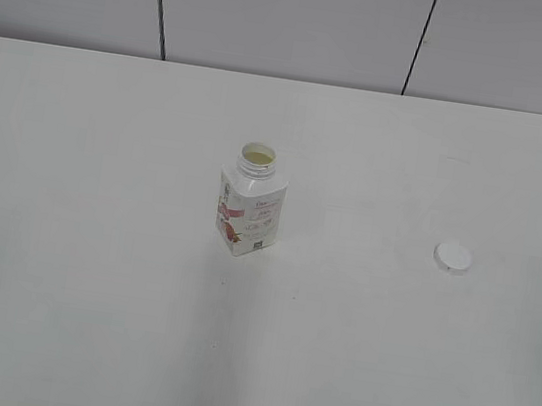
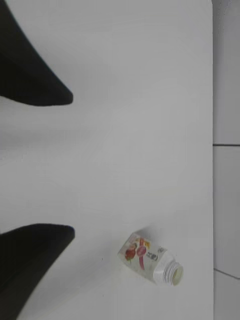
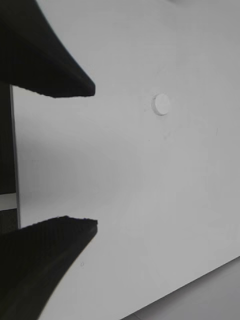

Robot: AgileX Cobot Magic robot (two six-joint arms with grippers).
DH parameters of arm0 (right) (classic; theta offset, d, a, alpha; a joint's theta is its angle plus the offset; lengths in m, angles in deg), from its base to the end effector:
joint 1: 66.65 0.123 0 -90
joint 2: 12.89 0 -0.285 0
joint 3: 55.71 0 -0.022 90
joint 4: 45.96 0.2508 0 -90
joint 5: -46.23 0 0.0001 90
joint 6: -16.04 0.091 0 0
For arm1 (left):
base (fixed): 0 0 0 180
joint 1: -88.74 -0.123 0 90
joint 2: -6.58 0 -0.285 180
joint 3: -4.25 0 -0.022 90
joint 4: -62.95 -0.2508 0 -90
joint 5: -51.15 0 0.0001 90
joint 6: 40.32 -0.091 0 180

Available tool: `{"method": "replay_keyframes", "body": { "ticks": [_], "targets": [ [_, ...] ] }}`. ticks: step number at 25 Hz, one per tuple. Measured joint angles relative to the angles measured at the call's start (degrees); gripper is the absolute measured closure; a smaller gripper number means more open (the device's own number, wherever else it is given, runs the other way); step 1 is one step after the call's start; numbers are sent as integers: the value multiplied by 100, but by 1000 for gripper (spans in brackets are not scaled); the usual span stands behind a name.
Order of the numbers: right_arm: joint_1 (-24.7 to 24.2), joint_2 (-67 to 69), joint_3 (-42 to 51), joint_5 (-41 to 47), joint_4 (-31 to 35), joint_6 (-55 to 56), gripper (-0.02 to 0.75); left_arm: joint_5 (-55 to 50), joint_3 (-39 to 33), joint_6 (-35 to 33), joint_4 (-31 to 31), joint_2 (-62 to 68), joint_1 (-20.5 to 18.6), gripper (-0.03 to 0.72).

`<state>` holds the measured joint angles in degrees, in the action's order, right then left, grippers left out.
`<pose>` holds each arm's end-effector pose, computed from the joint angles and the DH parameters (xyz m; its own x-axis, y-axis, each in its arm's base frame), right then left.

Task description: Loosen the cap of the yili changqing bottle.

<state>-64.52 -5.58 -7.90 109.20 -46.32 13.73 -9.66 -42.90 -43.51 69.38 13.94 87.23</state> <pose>-0.0093 -0.0009 0.2778 -0.4687 -0.0606 -0.8813 -0.0525 0.9978 -0.0407 -0.0091 -0.0091 0.2844 -0.4250 -0.0104 -0.9051 0.0626 0.9972 -0.0409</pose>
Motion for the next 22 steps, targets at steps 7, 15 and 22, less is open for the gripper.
{"method": "replay_keyframes", "body": {
  "ticks": [7,15,22],
  "targets": [
    [0,0,0,-7,-4,0,153,0,0,144,-269,0,0,228],
    [0,0,1,-12,-4,0,153,0,0,319,-281,0,0,228],
    [0,0,1,-12,-4,0,153,0,0,319,-287,0,0,236]
  ]
}}
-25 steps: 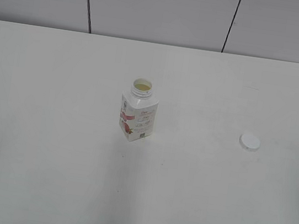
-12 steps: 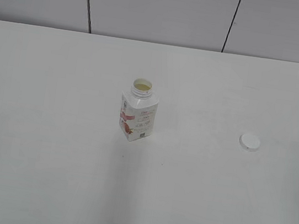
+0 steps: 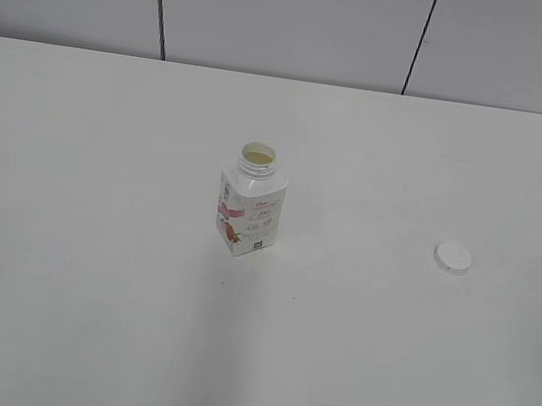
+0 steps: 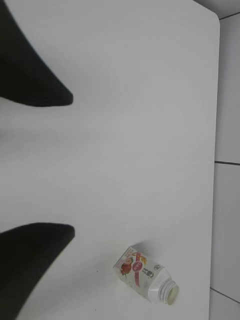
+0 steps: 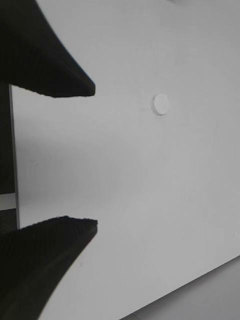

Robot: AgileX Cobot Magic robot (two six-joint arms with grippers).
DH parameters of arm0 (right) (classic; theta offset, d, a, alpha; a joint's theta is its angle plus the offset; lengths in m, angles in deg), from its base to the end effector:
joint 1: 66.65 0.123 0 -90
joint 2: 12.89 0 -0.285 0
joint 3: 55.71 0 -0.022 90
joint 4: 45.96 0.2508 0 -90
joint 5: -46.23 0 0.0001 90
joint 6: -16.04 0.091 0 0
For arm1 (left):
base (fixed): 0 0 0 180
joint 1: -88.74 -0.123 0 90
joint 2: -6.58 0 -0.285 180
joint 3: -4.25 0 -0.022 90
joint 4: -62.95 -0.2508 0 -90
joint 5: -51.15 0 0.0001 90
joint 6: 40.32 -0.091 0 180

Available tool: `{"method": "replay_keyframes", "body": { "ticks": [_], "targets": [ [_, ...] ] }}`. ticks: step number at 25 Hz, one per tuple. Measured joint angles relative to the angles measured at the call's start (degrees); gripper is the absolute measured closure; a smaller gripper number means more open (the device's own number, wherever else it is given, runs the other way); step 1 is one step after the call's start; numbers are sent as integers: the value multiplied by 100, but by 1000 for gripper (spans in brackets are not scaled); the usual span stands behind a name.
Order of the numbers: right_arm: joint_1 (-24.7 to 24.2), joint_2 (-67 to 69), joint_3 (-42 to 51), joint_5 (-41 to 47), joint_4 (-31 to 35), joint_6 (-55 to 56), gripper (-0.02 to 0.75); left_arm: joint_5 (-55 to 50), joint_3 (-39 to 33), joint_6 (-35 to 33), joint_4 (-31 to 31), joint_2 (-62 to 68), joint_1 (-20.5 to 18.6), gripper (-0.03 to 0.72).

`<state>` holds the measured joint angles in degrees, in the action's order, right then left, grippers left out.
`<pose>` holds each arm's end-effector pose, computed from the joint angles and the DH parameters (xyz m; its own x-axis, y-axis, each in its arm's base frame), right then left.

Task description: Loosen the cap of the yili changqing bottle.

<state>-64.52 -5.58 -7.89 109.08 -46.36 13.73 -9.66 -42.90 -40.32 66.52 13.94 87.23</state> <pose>-0.0091 -0.0009 0.2779 -0.4670 -0.0609 -0.8822 -0.0520 0.9978 -0.0413 -0.0090 -0.0052 0.2841 -0.4273 -0.0416 -0.9032 0.0098 0.9987 -0.0507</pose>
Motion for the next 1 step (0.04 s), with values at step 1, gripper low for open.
{"method": "replay_keyframes", "body": {
  "ticks": [1],
  "targets": [
    [0,0,0,0,0,0,153,0,0,0,0,0,0,239]
  ]
}}
